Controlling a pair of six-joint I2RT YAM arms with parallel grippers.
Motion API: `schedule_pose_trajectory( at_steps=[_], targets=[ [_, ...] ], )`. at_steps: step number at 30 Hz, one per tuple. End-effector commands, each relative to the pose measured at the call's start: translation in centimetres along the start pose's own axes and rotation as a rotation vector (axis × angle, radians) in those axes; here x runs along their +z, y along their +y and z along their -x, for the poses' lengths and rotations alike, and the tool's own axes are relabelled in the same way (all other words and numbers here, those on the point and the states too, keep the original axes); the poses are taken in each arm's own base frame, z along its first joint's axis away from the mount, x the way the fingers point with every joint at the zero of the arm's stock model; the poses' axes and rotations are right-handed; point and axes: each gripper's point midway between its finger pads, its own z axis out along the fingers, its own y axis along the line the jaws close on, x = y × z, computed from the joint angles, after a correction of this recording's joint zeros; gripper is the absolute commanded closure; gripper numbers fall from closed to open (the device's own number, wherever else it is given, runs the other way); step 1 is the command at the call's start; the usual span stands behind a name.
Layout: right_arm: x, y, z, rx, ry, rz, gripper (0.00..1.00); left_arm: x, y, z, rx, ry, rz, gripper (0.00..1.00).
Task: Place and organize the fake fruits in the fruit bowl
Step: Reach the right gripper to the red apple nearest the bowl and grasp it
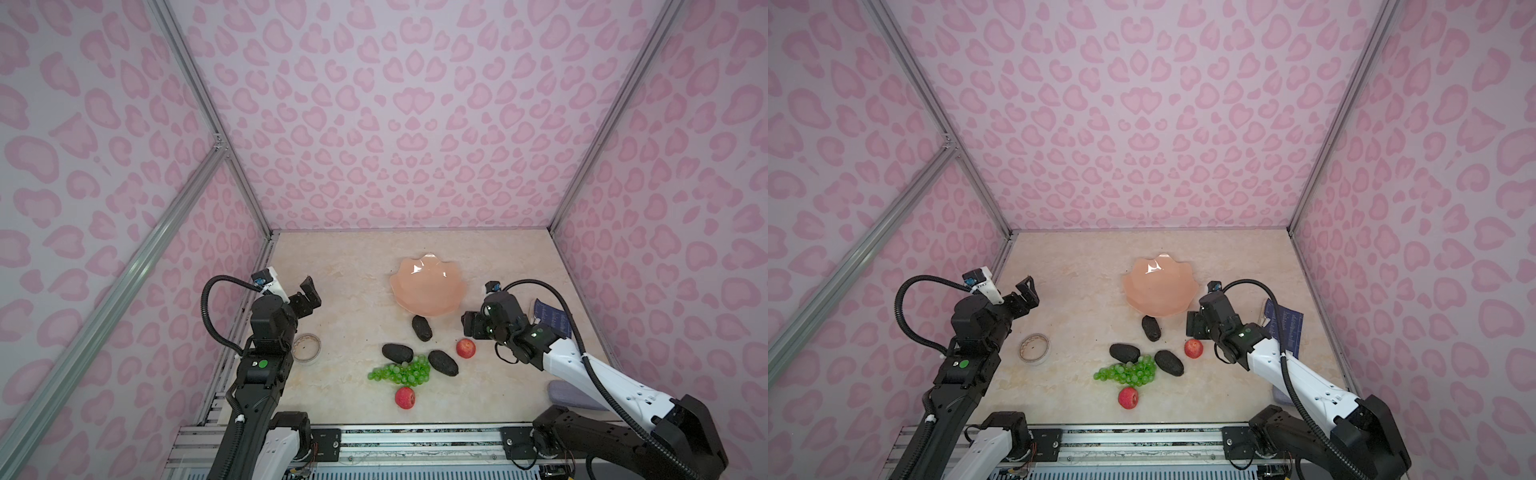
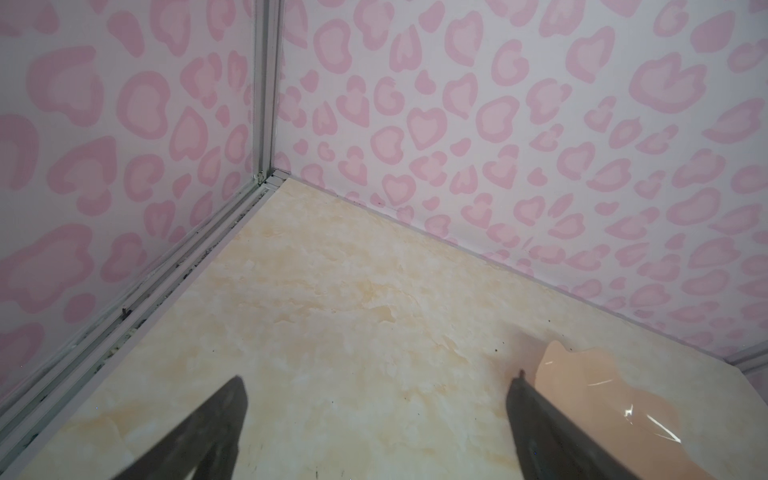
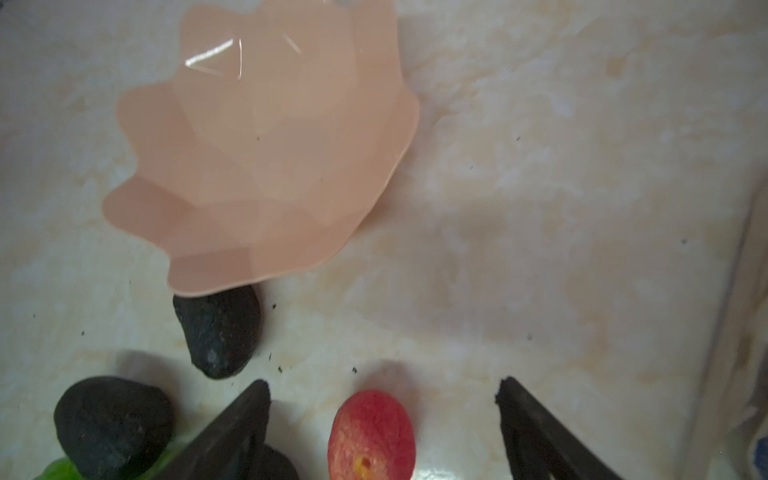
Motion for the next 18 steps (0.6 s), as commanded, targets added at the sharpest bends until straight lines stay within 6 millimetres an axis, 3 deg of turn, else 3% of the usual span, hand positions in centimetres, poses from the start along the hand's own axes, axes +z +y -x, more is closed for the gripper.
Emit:
schedule_pose_trajectory(
  at_steps=[1, 8, 14, 18],
  targets=[
    [0.7, -0.1, -3.5, 0.049, 0.105, -0.058, 0.15, -0.5, -0.6, -0.4, 0.003, 0.031, -0.036, 0.02],
    [2.4, 0.3, -6.1, 0.072, 0.155, -0.107, 0.17, -0.8, -0.9, -0.4, 0.001, 0.034, -0.053, 0.01],
    [3.7, -0.6, -6.8, 0.079, 0.165, -0.172, 0.22, -0.7, -0.9, -0.6, -0.002, 0.039, -0.053, 0.01],
    [4.3, -0.6, -6.7, 0.087, 0.149, -0.179, 0.31, -0.7, -0.8, -0.9, -0.009, 0.044, -0.056, 0.01]
  ],
)
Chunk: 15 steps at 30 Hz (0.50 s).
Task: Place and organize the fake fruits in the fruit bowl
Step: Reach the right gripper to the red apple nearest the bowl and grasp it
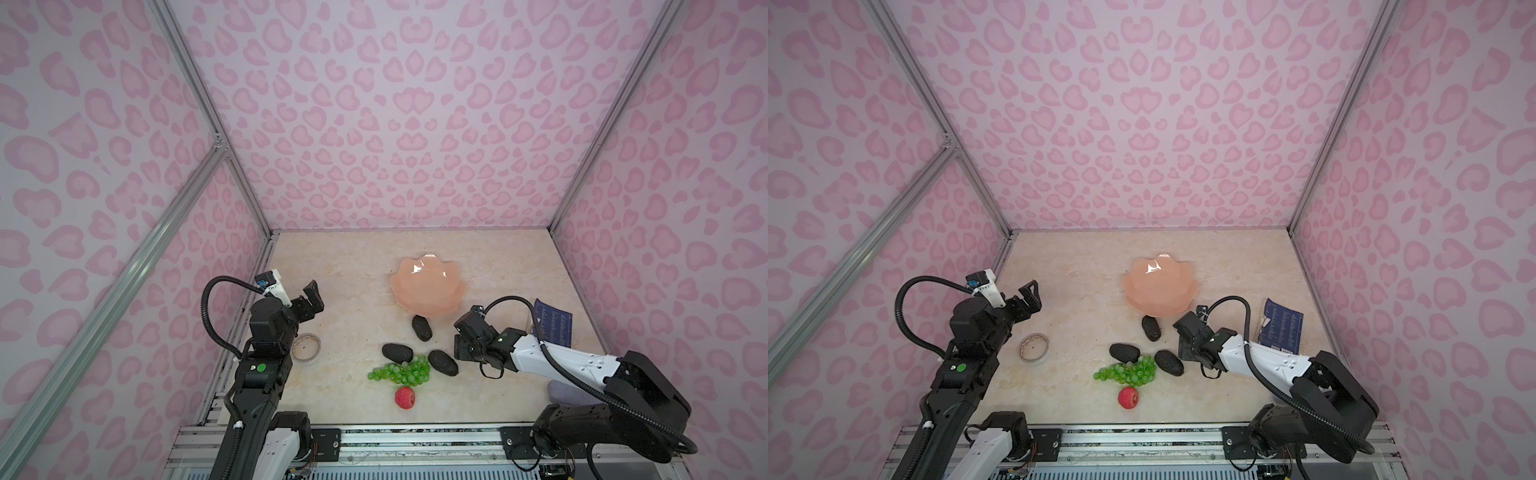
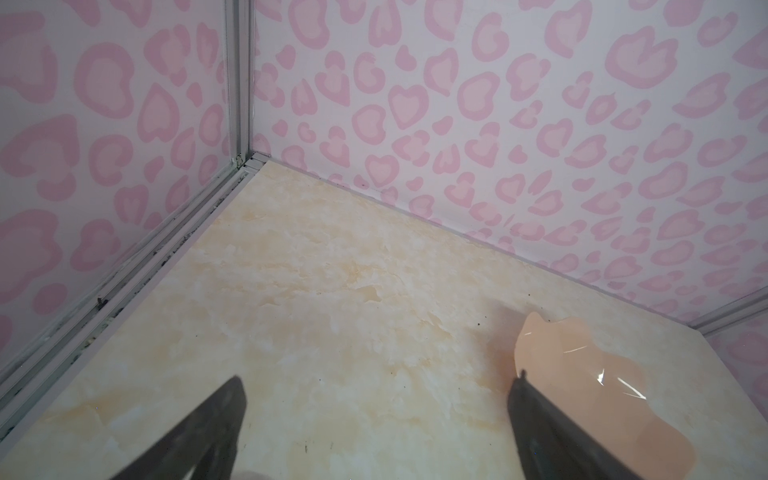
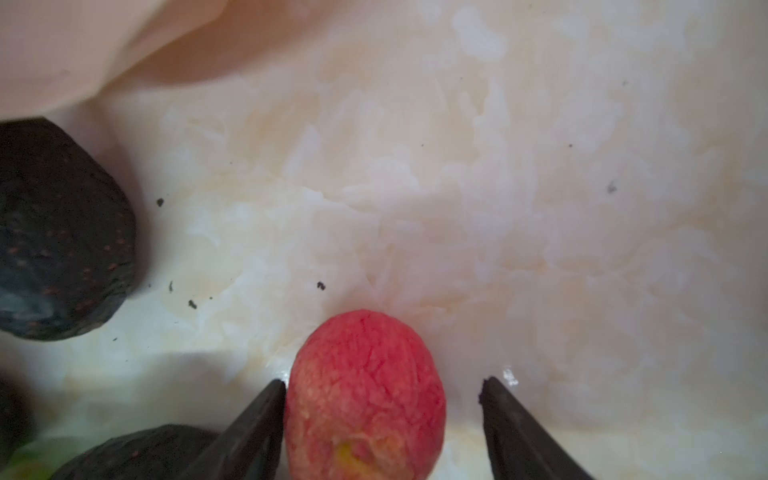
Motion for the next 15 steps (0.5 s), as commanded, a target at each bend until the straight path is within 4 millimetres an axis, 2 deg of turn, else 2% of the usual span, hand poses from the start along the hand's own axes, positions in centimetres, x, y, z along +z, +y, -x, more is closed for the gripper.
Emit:
schedule_pose_trajectory(
  at_steps=[1, 5, 8, 12, 15],
  targets=[
    [0.3, 0.1, 0.8, 0.030, -0.047, -0.008, 0.33, -0.1, -0.3, 0.0, -0.012, 0.001, -0.015, 0.01],
    [0.3, 0.0, 1.1, 0.022, -0.062, -0.012, 0.45, 0.0, -0.4, -0.1, -0.011, 0.012, -0.020, 0.01],
    [-0.8, 0.0, 1.9, -0.012, -0.092, -0.027, 0.54, -0.2, -0.4, 0.0, -0.010, 0.008, -0.019, 0.01],
    [-4.2, 0.9, 5.3, -0.079, -0.185, -0.036, 0.56, -0.4, -0.5, 0.0, -0.018, 0.011, -0.026, 0.01],
    [-6.6, 2.9, 8.7, -0.123, -0.277, 0.003, 0.57, -0.6, -0.7, -0.7, -0.033, 0.035, -0.046, 0.01]
  ],
)
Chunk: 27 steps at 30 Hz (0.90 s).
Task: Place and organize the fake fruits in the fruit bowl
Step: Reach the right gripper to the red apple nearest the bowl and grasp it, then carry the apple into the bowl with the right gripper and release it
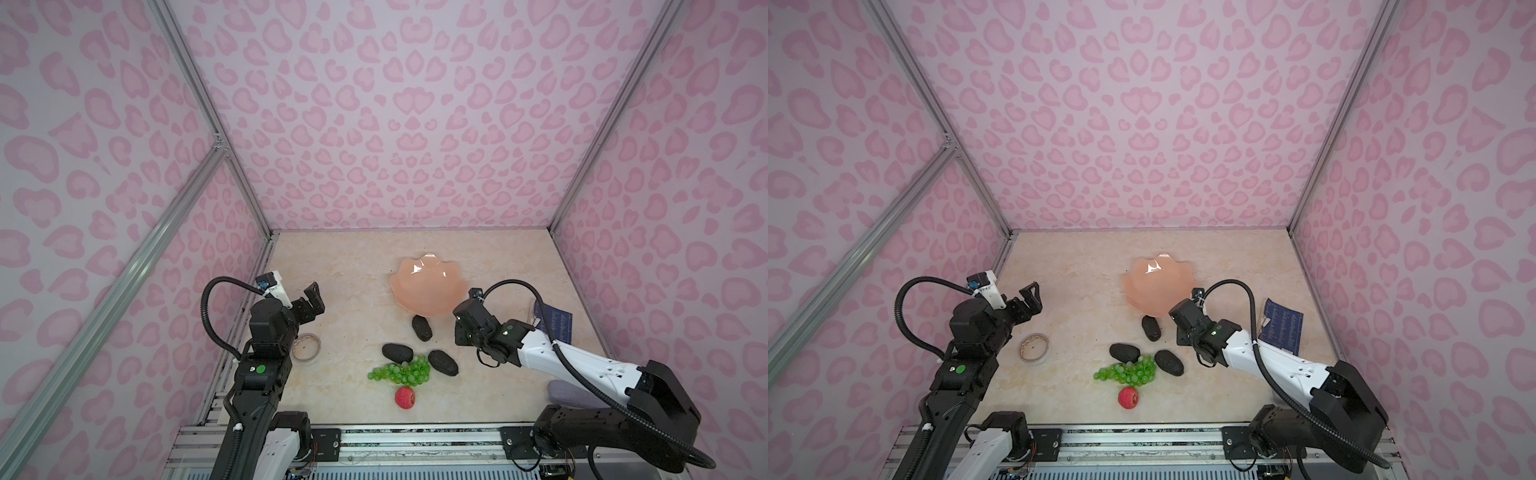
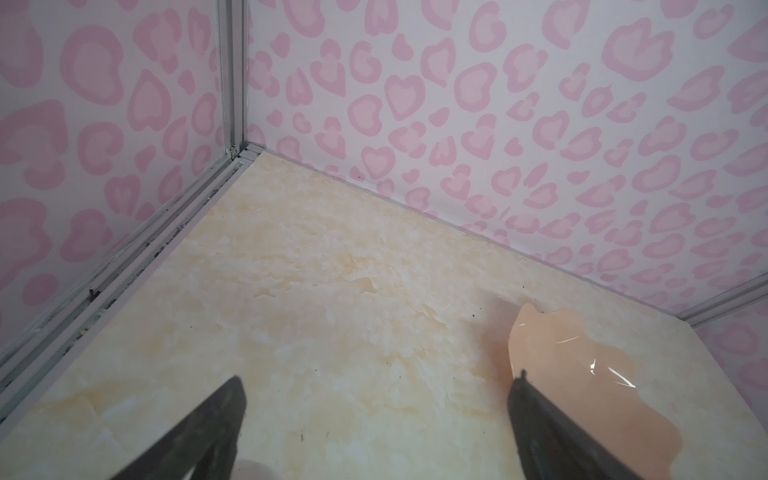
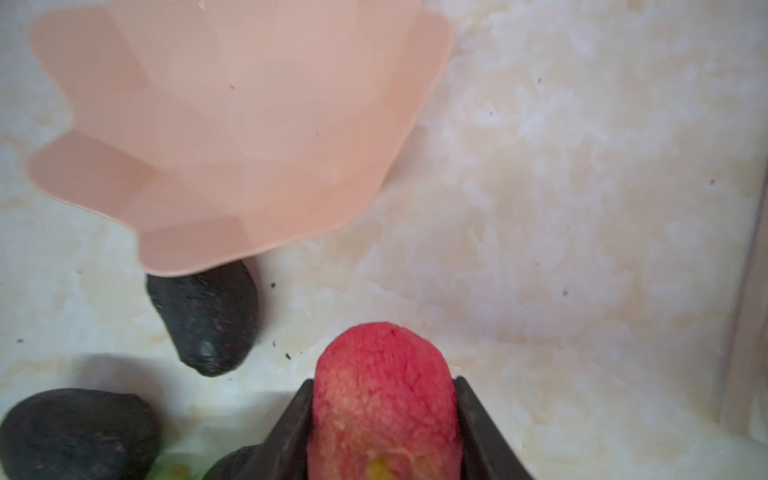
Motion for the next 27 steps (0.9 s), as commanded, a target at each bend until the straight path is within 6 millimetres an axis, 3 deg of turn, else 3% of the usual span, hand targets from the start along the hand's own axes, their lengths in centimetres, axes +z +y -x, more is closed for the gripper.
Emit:
schedule_pose_trajectory(
  at_steps=[1, 4, 7, 11, 15, 20, 27],
  targets=[
    [-1.0, 0.6, 3.4, -0.094, -0.094, -0.024, 0.57, -0.3, -0.5, -0.5, -0.026, 0.022, -0.032, 0.01],
    [-0.7, 3.1, 6.7, -0.156, -0.156, -0.007, 0.57, -0.7, -0.6, -1.4, -0.037, 0.051, -0.049, 0.02],
    [1.2, 5.5, 9.0, -0.190, -0.146, -0.016, 0.57, -1.4, -0.9, -1.8, -0.047, 0.071, -0.068, 0.02],
    [5.4, 8.8, 10.4, -0.291, -0.071, -0.017, 0.57, -2.4, -1.1, -2.1, -0.049, 0.091, -0.079, 0.03],
    [10.0, 10.7, 10.8, -0.326, -0.034, -0.007, 0.57, -3.2, -1.4, -3.0, -0.052, 0.141, -0.097, 0.04],
    [14.3, 11.2, 10.7, -0.341, 0.020, -0.016, 0.57, -4.1, -1.7, -5.1, -0.073, 0.245, -0.120, 0.06],
    [17.3, 10.5, 9.3, -0.320, 0.079, -0.019, 0.51, -5.1, -1.7, -6.5, -0.104, 0.271, -0.136, 0.07]
  ],
)
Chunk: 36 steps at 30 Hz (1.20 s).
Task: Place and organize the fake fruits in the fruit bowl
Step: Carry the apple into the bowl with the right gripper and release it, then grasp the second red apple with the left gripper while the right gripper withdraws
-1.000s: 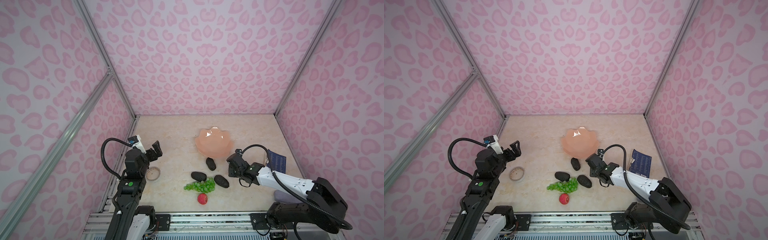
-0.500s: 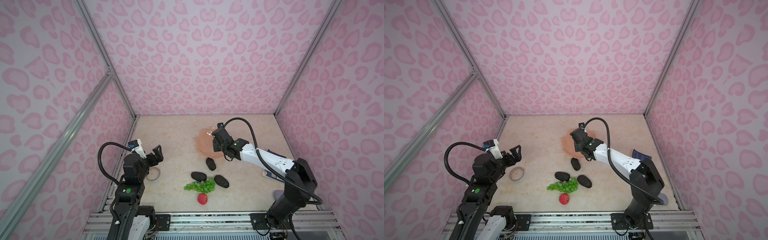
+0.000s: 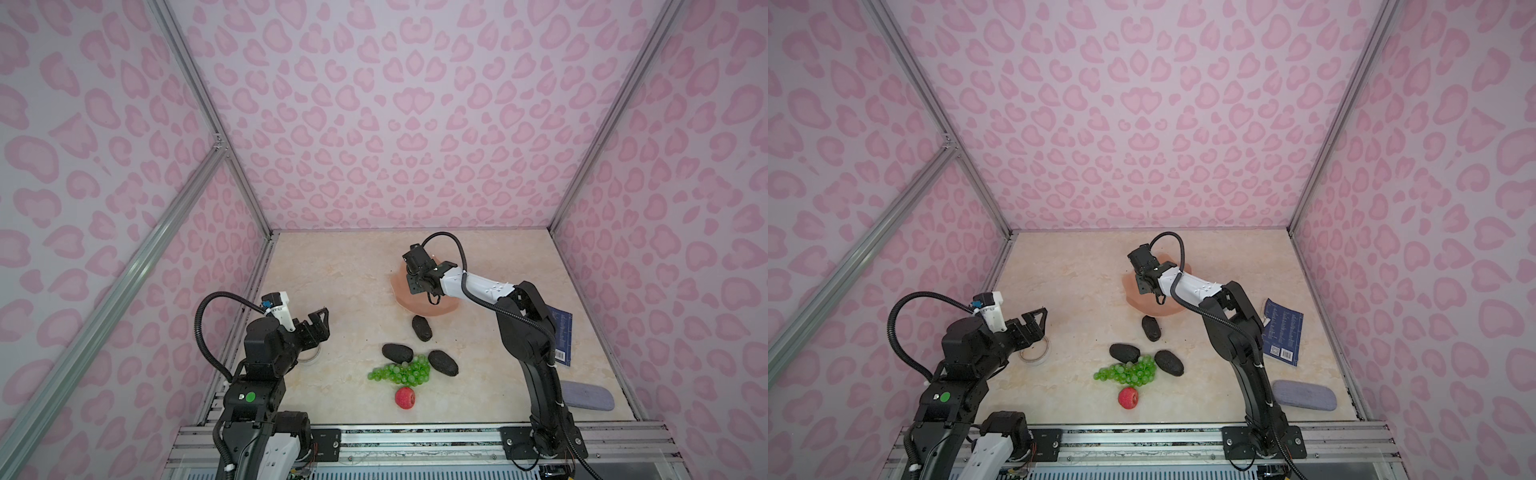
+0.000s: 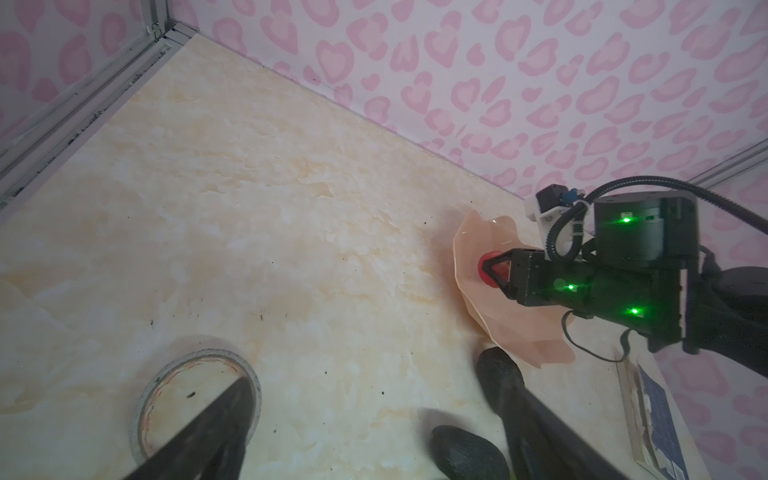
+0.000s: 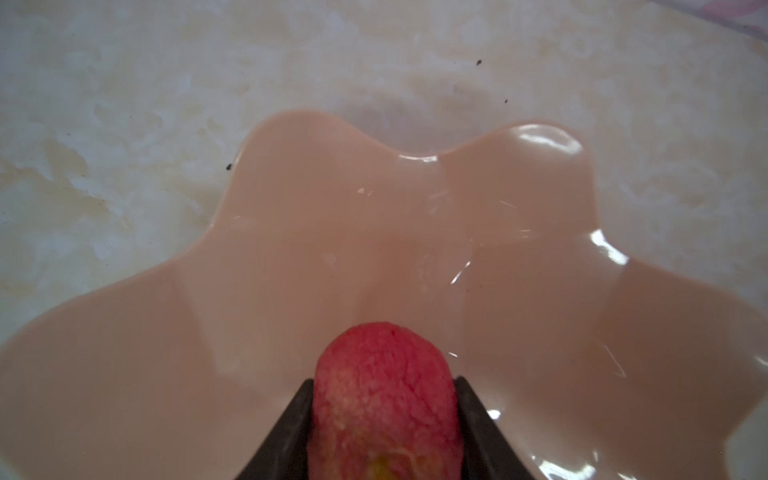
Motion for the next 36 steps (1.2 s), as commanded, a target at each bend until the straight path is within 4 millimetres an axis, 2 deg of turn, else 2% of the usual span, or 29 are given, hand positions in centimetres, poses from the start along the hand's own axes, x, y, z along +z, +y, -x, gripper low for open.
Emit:
schedule_pose_trajectory(
  at_steps=[1, 4, 7, 11, 16, 21, 26, 30, 36],
  targets=[
    [1.1, 0.0, -1.3, -0.002, 0.046, 0.011, 0.49, 0.0, -0.1, -1.4, -0.024, 0.052, -0.014, 0.07],
    [1.4, -0.2, -1.4, 0.007, 0.053, 0.011, 0.38, 0.3, -0.4, -2.1, -0.021, 0.082, -0.028, 0.07],
    [0.8, -0.2, -0.8, 0.027, 0.041, 0.041, 0.29, 0.7, -0.8, -2.7, -0.020, 0.108, -0.044, 0.08],
    [-1.6, -1.1, 1.0, 0.063, -0.026, 0.060, 0.21, 1.5, -1.3, -4.2, -0.006, 0.169, -0.062, 0.09],
    [-5.6, -3.6, 2.4, 0.122, -0.102, 0.067, 0.18, 2.2, -2.4, -6.5, 0.033, 0.262, -0.092, 0.10],
    [-8.8, -6.5, 0.2, 0.182, -0.135, 0.074, 0.14, 3.0, -4.1, -9.7, 0.096, 0.365, -0.110, 0.11],
    [-10.7, -8.6, -2.0, 0.204, -0.122, 0.047, 0.14, 3.4, -5.9, -13.2, 0.187, 0.475, -0.135, 0.13],
    [-11.5, -9.6, -3.5, 0.208, -0.119, 0.024, 0.14, 1.8, -7.5, -16.4, 0.244, 0.556, -0.183, 0.13],
    [-12.0, -10.7, -4.8, 0.221, -0.120, 0.002, 0.11, -0.9, -8.9, -20.7, 0.257, 0.643, -0.209, 0.13]
  ],
)
